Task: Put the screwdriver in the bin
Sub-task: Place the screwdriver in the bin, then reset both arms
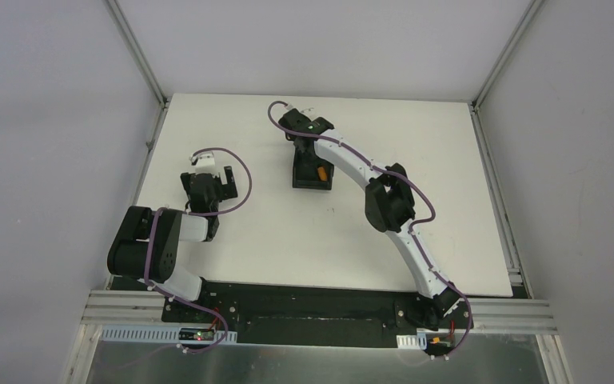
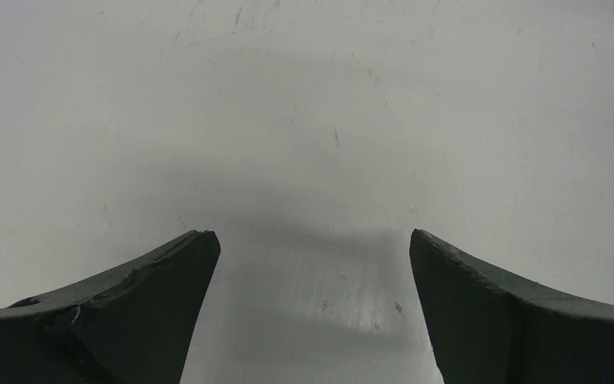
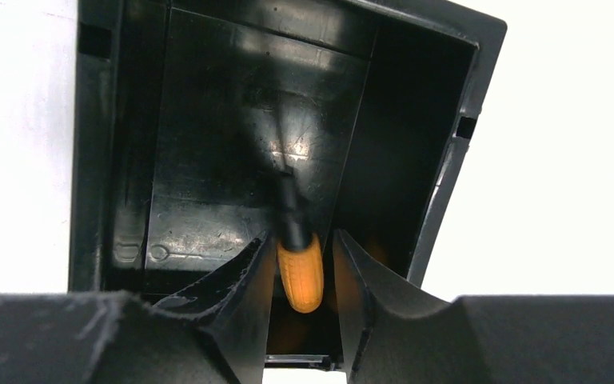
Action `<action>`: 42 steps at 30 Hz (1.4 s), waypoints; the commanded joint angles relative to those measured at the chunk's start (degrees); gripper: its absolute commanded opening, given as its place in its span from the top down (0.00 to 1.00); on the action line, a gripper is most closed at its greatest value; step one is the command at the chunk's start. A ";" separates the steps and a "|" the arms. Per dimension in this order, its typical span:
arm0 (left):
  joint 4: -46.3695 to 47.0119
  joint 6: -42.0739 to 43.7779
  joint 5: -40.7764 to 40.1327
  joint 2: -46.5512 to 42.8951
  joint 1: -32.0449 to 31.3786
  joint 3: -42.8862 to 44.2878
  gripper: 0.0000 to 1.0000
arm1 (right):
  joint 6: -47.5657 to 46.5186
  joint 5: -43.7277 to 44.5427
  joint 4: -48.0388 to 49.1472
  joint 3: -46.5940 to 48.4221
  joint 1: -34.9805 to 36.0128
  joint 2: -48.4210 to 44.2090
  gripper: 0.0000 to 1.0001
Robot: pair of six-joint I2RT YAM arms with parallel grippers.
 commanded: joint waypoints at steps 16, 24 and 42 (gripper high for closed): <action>0.75 -0.51 0.42 -1.31 0.40 -0.28 0.01 | -2.98 0.14 -0.84 7.06 0.24 -5.48 0.57; 0.75 -0.49 0.40 -1.31 0.40 -0.27 0.01 | -6.62 -0.39 -3.26 15.25 0.22 -8.34 0.53; 0.75 -0.51 0.39 -1.31 0.40 -0.29 0.01 | -8.58 -16.99 9.24 -21.41 -18.54 -31.85 0.02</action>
